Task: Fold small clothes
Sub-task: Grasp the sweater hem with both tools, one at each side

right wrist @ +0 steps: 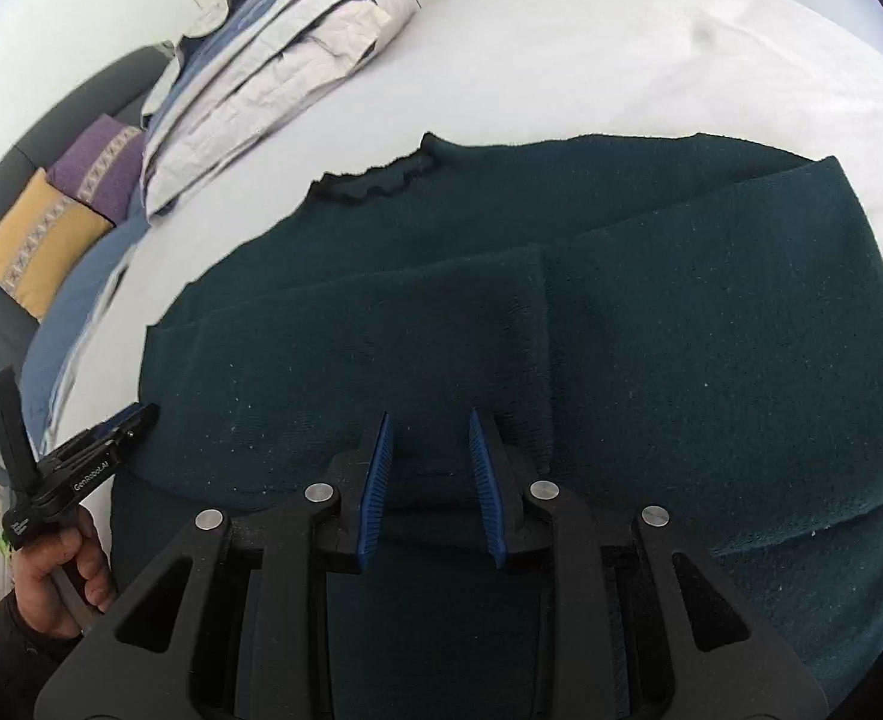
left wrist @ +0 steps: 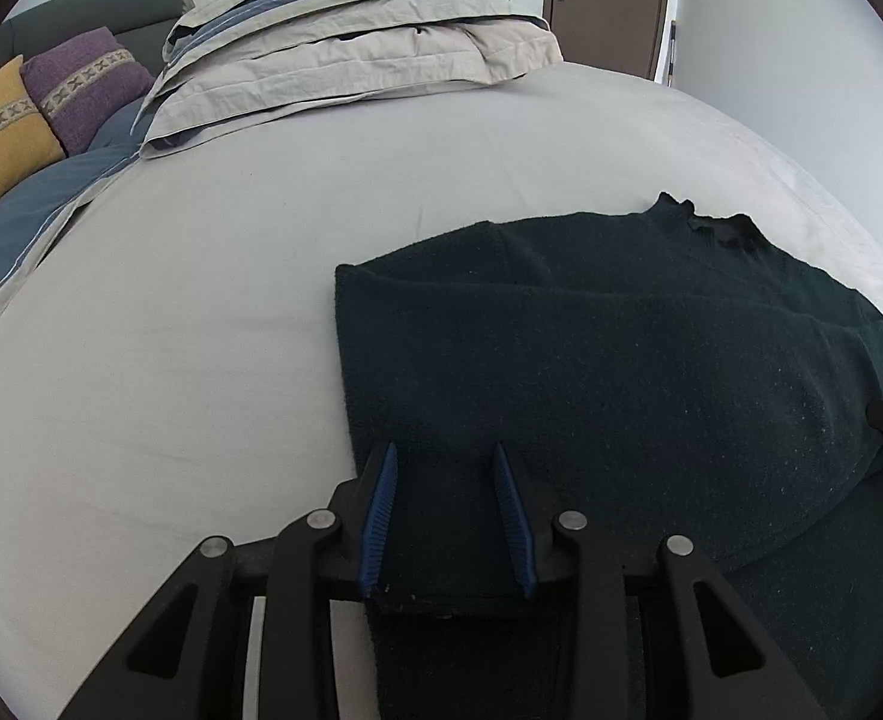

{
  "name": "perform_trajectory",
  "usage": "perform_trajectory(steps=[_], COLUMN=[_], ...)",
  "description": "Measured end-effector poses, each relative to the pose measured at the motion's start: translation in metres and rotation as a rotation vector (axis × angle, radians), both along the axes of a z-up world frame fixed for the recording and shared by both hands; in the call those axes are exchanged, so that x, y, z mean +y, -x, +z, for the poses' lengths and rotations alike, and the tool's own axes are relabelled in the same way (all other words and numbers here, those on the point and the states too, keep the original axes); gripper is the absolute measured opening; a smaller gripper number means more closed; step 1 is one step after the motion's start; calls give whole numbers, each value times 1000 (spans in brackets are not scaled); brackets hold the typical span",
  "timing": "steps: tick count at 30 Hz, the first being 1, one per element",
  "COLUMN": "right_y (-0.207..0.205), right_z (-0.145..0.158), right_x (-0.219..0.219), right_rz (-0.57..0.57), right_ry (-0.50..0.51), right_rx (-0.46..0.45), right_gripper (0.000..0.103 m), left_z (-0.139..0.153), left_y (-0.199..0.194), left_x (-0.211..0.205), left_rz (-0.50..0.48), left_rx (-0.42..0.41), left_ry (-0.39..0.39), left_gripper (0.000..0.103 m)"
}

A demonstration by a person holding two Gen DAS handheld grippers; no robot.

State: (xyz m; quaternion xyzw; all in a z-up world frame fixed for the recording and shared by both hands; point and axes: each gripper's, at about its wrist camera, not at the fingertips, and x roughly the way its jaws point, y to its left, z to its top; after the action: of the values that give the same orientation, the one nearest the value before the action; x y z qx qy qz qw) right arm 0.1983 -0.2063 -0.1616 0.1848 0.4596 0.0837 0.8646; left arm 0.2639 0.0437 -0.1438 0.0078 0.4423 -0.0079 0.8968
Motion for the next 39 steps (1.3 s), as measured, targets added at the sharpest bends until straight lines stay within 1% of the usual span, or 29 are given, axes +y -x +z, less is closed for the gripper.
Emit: perform_trajectory(steps=[1, 2, 4, 5, 6, 7, 9, 10, 11, 12, 14, 15, 19, 24, 26, 28, 29, 31, 32, 35, 39], right_y=[4, 9, 20, 26, 37, 49, 80, 97, 115, 134, 170, 186, 235, 275, 290, 304, 311, 323, 330, 350, 370], right_z=[0, 2, 6, 8, 12, 17, 31, 39, 46, 53, 64, 68, 80, 79, 78, 76, 74, 71, 69, 62, 46], right_x=[-6, -10, -19, -26, -34, -42, -55, -65, -70, -77, -86, -88, -87, -79, -78, -73, -73, -72, -72, -78, -91], right_rz=[-13, -32, -107, -141, -169, -194, -218, -222, -225, -230, -230, -222, -147, -95, -83, -67, -57, -39, -34, -38, -80], right_ry=[-11, -6, 60, 66, 40, 21, 5, 0, -6, -20, -53, -66, -85, -98, -106, -102, -99, -84, -78, -71, -59], right_rx=[-4, -5, 13, 21, 19, 19, -13, -35, -56, -82, -126, -139, -166, -129, -119, -110, -102, -80, -71, -40, 23], right_gripper=[23, 23, 24, 25, 25, 25, 27, 28, 37, 50, 53, 56, 56, 56, 56, 56, 56, 56, 56, 56, 56], left_z=[-2, -3, 0, 4, 8, 13, 25, 31, 35, 39, 43, 42, 30, 12, 9, 2, -3, -12, -17, -18, -20], left_y=[1, 0, 1, 4, 9, 16, 38, 51, 66, 82, 115, 131, 195, 255, 271, 277, 279, 281, 280, 283, 283], left_x=[-2, 0, 7, 11, 15, 20, 28, 32, 36, 41, 49, 51, 58, 60, 57, 56, 54, 51, 48, 47, 53], left_rz=[-8, -10, -1, 11, 37, 50, 37, 30, 27, 24, 6, -5, -46, -39, -44, -62, -66, -70, -71, -82, -76], left_rx=[-6, -10, -13, -15, -14, -19, -40, -47, -55, -57, -52, -41, 36, 138, 159, 196, 212, 241, 257, 246, 248], left_ry=[-13, -8, 35, 55, 59, 79, 130, 137, 148, 170, 231, 253, 335, 353, 384, 439, 455, 460, 459, 449, 495], left_gripper=[38, 39, 40, 40, 44, 44, 47, 49, 57, 65, 68, 68, 68, 66, 65, 65, 65, 61, 57, 56, 56])
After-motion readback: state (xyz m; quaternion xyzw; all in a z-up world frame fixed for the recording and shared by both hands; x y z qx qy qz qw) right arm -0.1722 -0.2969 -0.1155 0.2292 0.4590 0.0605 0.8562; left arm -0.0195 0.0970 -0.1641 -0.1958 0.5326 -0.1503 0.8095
